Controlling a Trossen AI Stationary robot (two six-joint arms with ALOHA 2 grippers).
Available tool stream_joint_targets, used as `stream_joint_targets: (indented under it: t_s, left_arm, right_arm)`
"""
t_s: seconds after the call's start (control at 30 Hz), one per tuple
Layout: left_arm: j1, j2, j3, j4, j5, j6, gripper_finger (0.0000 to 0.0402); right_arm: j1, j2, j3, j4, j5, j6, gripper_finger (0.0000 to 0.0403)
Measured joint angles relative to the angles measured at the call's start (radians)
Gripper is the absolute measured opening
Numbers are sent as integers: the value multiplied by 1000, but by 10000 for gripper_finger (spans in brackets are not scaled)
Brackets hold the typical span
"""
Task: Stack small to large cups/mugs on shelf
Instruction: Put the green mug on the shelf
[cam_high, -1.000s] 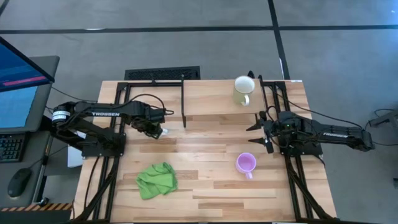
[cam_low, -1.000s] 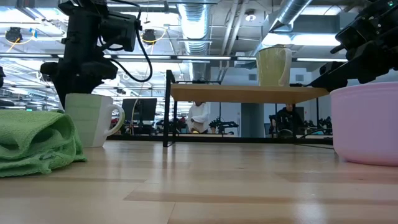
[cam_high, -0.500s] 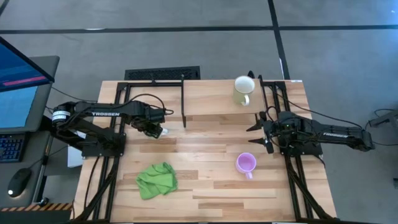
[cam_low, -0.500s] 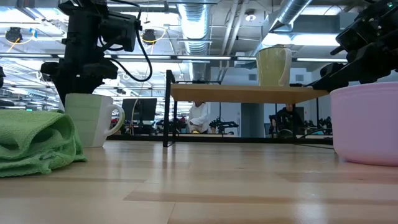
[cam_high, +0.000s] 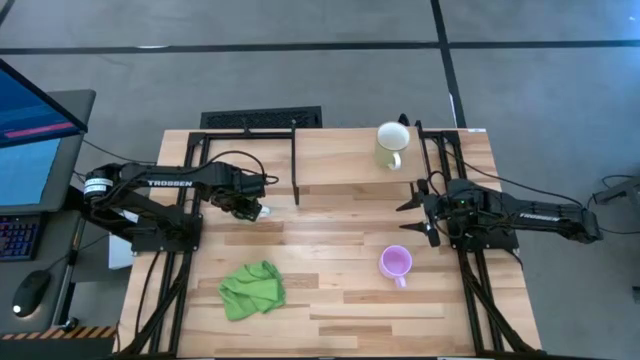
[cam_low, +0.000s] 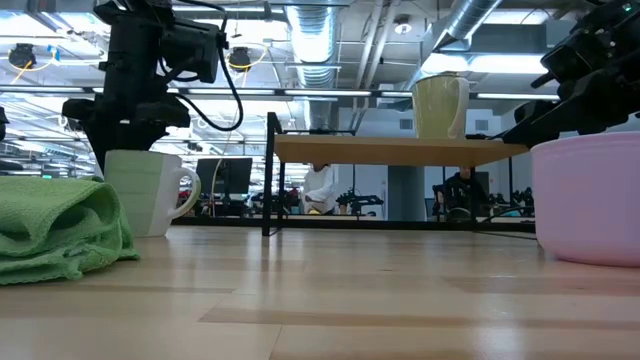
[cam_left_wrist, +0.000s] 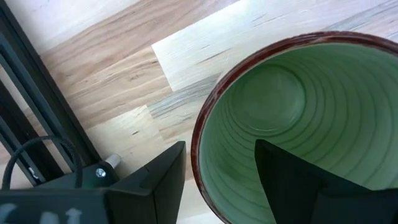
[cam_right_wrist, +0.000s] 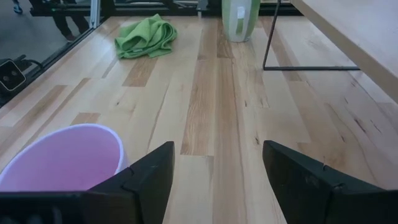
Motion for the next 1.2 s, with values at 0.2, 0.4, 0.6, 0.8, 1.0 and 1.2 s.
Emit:
stream_joint_targets:
  t_s: [0.2, 0.4, 0.6, 0.8, 1.0, 1.2]
  left_arm:
    - [0, 0, 0, 0, -13, 2, 185]
    - [3, 0, 0, 0, -43, 47, 178]
    - [16, 0, 0, 0, -44, 44, 115]
    - [21, 0, 0, 0, -49, 52, 43]
    - [21, -4, 4, 7, -52, 110, 12]
    - [21, 0, -1, 13, -51, 76, 39]
  right_arm:
    - [0, 0, 0, 0, 0, -3, 268]
    - [0, 0, 0, 0, 0, -19, 268]
    - [0, 0, 0, -14, 0, -26, 268]
    - [0, 0, 0, -28, 0, -27, 268]
    - [0, 0, 0, -29, 0, -27, 268]
    - [0, 0, 0, -29, 0, -27, 268]
